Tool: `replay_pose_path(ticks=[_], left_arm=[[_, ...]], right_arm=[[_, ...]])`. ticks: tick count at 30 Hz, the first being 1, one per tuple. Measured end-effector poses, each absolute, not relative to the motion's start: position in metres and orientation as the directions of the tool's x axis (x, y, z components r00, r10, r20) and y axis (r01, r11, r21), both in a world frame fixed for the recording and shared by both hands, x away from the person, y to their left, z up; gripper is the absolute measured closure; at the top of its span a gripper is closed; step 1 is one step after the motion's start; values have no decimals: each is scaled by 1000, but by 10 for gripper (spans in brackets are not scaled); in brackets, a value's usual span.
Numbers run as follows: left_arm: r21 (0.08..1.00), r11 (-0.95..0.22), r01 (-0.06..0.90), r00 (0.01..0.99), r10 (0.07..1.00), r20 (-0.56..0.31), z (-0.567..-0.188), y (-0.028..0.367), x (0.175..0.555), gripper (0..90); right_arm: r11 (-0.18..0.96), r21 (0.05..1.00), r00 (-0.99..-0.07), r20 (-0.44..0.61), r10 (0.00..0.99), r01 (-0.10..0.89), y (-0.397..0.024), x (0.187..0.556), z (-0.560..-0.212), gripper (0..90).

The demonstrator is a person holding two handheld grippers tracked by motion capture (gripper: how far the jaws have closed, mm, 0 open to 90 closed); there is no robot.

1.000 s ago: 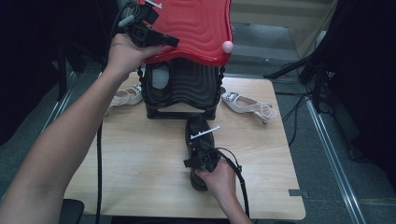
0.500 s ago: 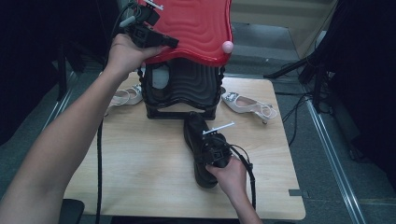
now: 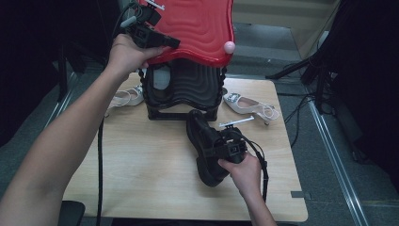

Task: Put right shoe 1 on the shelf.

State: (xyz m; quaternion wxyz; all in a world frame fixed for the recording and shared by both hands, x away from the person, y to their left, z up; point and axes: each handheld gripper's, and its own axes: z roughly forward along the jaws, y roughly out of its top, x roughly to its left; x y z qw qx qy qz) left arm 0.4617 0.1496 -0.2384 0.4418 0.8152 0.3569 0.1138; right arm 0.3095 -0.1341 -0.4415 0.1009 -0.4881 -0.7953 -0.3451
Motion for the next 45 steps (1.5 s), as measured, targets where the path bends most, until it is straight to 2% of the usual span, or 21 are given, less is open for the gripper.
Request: replay_pose_path(ticks=[14,27,36,45], left_arm=[[803,-358,476,718,686,-119,-238,149,461,900],[802,-361,476,719,684,-119,-238,150,460,900],[799,-362,480,718,686,-120,-238,151,460,900],[803,-352,480,720,681,-132,-239,153,460,900]], right_arm=[[304,467,-537,526,659,830,-138,301,-409,870],[309,540,-594,499,631,783,-139,296,-363,868],[297,591,-611,445,655,750,-130,313,-340,867],[268,639,-581,348,736,721,-111,344,-345,866]])
